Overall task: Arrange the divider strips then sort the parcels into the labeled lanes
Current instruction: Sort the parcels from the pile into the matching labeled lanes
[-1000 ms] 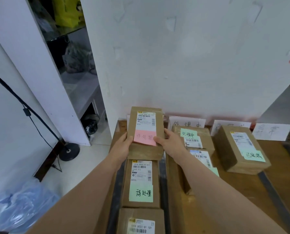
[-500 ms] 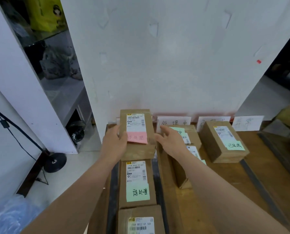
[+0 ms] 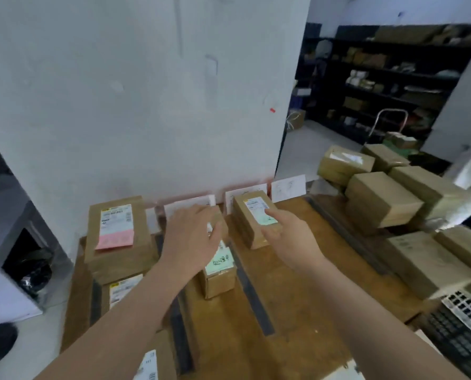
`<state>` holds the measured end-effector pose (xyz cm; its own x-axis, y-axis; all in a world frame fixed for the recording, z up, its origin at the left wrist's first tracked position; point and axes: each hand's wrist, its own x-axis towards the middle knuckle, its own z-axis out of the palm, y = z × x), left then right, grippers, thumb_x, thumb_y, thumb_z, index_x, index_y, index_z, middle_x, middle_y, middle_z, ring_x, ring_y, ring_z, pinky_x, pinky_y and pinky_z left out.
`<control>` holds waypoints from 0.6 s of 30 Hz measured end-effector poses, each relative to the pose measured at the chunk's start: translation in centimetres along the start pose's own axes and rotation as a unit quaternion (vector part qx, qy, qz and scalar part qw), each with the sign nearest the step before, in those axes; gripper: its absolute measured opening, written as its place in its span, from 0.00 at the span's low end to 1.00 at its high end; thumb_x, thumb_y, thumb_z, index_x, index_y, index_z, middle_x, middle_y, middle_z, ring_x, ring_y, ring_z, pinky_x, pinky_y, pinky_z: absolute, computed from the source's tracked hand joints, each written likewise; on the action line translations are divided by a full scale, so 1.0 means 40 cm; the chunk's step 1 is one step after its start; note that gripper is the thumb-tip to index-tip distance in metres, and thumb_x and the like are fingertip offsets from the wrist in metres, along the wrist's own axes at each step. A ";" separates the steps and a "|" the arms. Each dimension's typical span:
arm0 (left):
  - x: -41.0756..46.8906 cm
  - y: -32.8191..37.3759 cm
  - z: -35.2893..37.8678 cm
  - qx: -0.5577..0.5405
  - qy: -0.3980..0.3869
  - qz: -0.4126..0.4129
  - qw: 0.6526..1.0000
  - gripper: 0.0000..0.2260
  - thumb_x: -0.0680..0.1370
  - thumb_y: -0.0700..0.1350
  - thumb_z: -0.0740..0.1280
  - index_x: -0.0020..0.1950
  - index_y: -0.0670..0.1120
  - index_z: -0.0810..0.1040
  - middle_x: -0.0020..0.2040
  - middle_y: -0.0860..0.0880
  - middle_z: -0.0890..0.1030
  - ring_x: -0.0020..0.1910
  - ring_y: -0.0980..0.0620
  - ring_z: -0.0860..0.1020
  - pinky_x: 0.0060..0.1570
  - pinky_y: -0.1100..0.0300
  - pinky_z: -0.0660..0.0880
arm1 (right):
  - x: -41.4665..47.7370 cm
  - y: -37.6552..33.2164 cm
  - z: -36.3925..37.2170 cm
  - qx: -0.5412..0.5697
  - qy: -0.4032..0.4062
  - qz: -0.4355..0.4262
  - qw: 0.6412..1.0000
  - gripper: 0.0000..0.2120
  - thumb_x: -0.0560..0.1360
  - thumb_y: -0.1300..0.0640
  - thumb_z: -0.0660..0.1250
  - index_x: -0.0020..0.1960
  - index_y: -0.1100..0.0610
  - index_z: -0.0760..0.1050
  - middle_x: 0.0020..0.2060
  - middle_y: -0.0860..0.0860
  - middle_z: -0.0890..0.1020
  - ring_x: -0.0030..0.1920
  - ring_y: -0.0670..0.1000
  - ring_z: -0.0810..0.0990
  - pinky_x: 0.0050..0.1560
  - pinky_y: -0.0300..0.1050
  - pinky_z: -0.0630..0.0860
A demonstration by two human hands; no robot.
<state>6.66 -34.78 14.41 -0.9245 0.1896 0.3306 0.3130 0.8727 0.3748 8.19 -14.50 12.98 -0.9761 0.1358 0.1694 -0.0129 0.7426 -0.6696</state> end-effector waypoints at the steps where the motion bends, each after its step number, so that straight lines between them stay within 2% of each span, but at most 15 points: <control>1: 0.002 0.058 0.020 -0.001 -0.005 0.009 1.000 0.17 0.82 0.52 0.59 0.70 0.53 0.73 0.68 0.52 0.76 0.65 0.49 0.74 0.67 0.50 0.68 | -0.013 0.039 -0.048 -0.007 0.006 0.001 1.000 0.18 0.79 0.49 0.65 0.68 0.49 0.72 0.63 0.45 0.77 0.52 0.39 0.78 0.48 0.32 0.76; 2: 0.004 0.113 0.042 -0.002 -0.012 0.016 1.000 0.17 0.82 0.53 0.59 0.70 0.53 0.73 0.68 0.53 0.76 0.65 0.50 0.73 0.67 0.51 0.68 | -0.027 0.079 -0.094 -0.013 0.012 0.003 1.000 0.18 0.78 0.49 0.65 0.67 0.49 0.73 0.61 0.43 0.78 0.48 0.35 0.77 0.44 0.27 0.74; 3: 0.003 0.171 0.066 -0.004 -0.017 0.023 1.000 0.17 0.82 0.53 0.59 0.70 0.54 0.72 0.68 0.53 0.76 0.65 0.51 0.74 0.66 0.52 0.68 | -0.043 0.120 -0.140 -0.020 0.020 0.010 1.000 0.18 0.78 0.48 0.65 0.67 0.49 0.73 0.61 0.43 0.78 0.48 0.33 0.76 0.46 0.25 0.71; 5: 0.001 0.287 0.115 -0.017 -0.027 0.044 0.999 0.18 0.82 0.53 0.59 0.71 0.54 0.72 0.66 0.52 0.77 0.62 0.50 0.75 0.65 0.53 0.71 | -0.076 0.209 -0.232 -0.039 0.038 0.026 0.998 0.21 0.78 0.48 0.65 0.70 0.50 0.71 0.64 0.45 0.77 0.58 0.40 0.75 0.55 0.32 0.69; 6: 0.000 0.346 0.142 -0.026 -0.031 0.056 0.998 0.18 0.82 0.53 0.59 0.71 0.53 0.71 0.67 0.52 0.77 0.62 0.50 0.75 0.66 0.52 0.71 | -0.090 0.256 -0.278 -0.047 0.042 0.032 0.997 0.21 0.78 0.48 0.65 0.70 0.50 0.70 0.64 0.46 0.77 0.61 0.44 0.75 0.56 0.35 0.68; 9: 0.004 0.519 0.224 -0.050 -0.036 0.070 0.996 0.19 0.82 0.54 0.58 0.72 0.53 0.71 0.69 0.51 0.75 0.66 0.50 0.73 0.67 0.52 0.68 | -0.116 0.395 -0.415 -0.070 0.050 0.047 0.995 0.22 0.78 0.49 0.65 0.70 0.51 0.71 0.65 0.48 0.77 0.62 0.47 0.75 0.56 0.36 0.68; 12: 0.015 0.671 0.307 -0.059 -0.043 0.091 0.993 0.20 0.82 0.55 0.57 0.73 0.52 0.70 0.68 0.51 0.75 0.63 0.49 0.75 0.65 0.51 0.71 | -0.134 0.522 -0.535 -0.085 0.048 0.072 0.993 0.22 0.79 0.48 0.64 0.72 0.51 0.69 0.67 0.48 0.75 0.63 0.48 0.75 0.56 0.39 0.71; 14: 0.018 0.756 0.359 -0.065 -0.048 0.105 0.991 0.20 0.82 0.55 0.58 0.73 0.53 0.70 0.69 0.51 0.75 0.64 0.49 0.75 0.65 0.52 0.71 | -0.144 0.598 -0.600 -0.091 0.047 0.087 0.991 0.22 0.79 0.48 0.63 0.71 0.50 0.70 0.67 0.48 0.74 0.63 0.48 0.75 0.54 0.37 0.69; 18: 0.038 0.888 0.469 -0.074 -0.078 0.115 0.988 0.21 0.82 0.56 0.58 0.74 0.53 0.68 0.71 0.52 0.74 0.69 0.50 0.71 0.66 0.54 0.70 | -0.148 0.737 -0.705 -0.093 0.060 0.125 0.986 0.20 0.79 0.48 0.63 0.70 0.49 0.71 0.63 0.49 0.78 0.57 0.48 0.78 0.48 0.37 0.70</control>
<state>12.30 4.94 11.96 -0.8436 0.4527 0.2889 0.5368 0.7255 0.4307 19.69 25.08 12.61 -0.9104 0.3993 0.1079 0.2764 0.7815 -0.5594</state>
